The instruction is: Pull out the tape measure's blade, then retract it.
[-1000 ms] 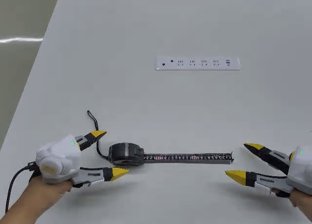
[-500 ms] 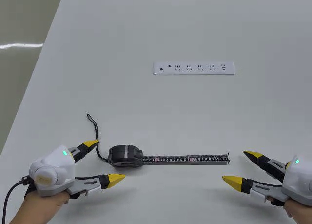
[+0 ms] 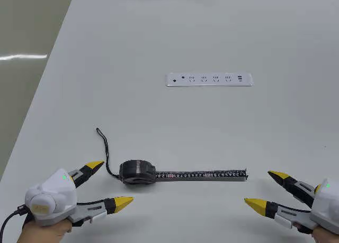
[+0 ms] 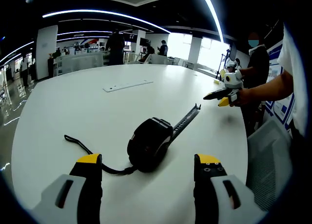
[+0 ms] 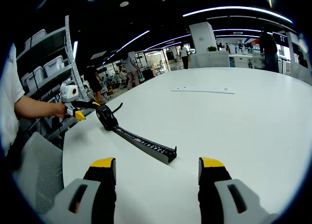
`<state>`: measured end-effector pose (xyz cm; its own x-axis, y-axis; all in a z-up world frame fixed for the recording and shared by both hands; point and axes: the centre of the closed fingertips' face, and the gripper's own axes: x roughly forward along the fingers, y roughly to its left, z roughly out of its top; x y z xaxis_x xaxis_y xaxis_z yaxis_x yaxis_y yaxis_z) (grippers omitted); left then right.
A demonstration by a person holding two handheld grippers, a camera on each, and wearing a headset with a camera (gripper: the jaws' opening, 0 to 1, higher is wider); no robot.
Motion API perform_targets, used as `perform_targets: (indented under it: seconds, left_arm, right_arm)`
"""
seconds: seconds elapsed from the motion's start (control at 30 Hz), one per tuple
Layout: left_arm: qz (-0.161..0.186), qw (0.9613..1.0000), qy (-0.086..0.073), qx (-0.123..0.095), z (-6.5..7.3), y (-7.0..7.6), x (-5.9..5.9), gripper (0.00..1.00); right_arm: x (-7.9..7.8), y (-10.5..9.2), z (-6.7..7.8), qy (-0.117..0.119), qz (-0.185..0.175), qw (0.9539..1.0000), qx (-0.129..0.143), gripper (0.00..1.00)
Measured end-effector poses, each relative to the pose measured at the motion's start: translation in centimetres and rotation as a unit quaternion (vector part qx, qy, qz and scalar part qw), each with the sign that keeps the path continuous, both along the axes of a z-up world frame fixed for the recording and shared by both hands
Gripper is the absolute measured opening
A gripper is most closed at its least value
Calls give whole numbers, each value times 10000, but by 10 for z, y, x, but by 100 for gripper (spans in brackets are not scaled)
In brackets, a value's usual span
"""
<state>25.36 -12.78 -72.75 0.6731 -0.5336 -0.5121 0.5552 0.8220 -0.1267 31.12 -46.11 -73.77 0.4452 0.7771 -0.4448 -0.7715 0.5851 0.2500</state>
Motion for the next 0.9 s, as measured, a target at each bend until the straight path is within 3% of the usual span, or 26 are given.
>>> perform_targets:
  seconds: [0.27, 0.33, 0.9]
  left_arm:
    - [115, 9999, -84, -66, 5, 7, -13, 75]
    - [191, 9996, -108, -191, 8, 9, -16, 75]
    - [368, 9988, -239, -216, 15, 9, -48, 75]
  right_arm:
    - [-10, -4, 6, -126, -118, 9998, -20, 69]
    - [-12, -4, 9, -182, -189, 9997, 1, 68]
    - [-36, -11, 19, -364, -450, 9983, 66, 68]
